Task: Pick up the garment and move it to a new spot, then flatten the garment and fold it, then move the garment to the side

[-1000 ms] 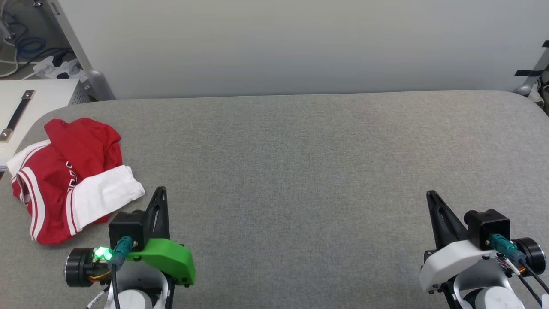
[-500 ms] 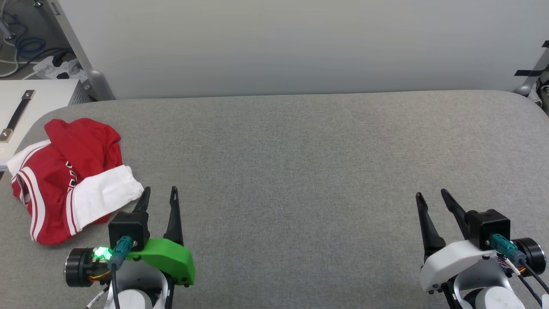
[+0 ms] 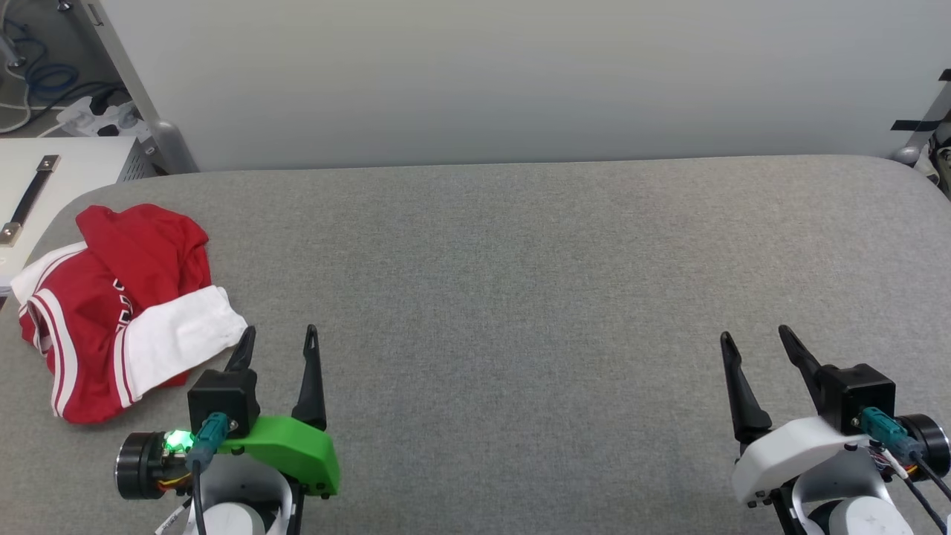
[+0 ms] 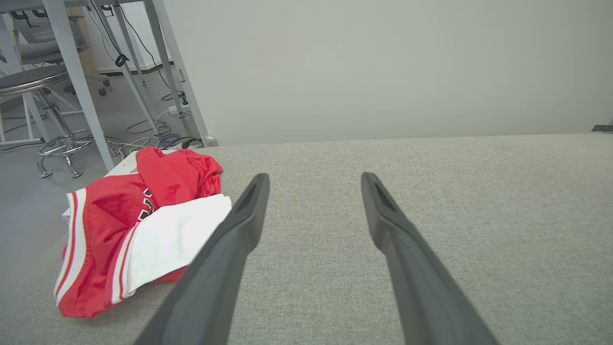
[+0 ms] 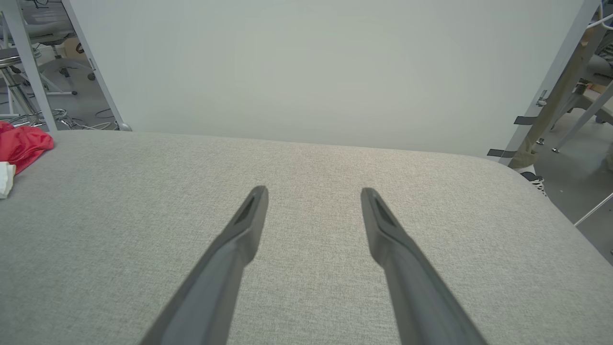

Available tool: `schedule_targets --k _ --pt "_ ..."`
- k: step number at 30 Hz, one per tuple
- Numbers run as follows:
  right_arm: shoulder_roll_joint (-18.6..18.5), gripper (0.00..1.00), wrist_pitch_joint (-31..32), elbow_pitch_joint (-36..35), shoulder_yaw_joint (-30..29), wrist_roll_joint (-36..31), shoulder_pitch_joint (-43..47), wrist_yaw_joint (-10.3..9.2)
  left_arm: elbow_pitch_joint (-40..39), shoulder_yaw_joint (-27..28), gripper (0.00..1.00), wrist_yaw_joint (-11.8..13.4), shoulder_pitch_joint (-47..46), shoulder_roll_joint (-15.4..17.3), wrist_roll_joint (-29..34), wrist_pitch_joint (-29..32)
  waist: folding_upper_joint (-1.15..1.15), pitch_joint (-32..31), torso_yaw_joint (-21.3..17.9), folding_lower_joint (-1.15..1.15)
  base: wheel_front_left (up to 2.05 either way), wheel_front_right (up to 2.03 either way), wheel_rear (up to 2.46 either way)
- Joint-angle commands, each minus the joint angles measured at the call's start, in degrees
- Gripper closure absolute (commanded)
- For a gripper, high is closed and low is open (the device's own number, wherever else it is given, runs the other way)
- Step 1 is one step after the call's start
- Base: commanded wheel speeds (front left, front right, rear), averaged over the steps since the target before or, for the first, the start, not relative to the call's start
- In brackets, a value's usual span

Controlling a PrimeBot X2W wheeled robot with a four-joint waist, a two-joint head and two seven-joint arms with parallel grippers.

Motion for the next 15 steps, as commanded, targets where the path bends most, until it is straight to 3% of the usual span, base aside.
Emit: schedule_targets --k 1,15 --pt "0.0 0.00 -0.6 0.2 -0.2 0.5 -0.2 -0.01 0.2 -0.2 0.00 0.0 0.0 0.0 -0.5 -0.7 0.00 0.0 0.0 0.00 0.00 0.00 0.00" --pt "0.0 0.00 -2.2 -0.3 -0.8 2.1 -0.4 -0.01 0.4 -0.5 0.00 -0.3 0.0 -0.1 -2.0 -2.4 0.00 0.0 0.0 0.00 0.00 0.00 0.00"
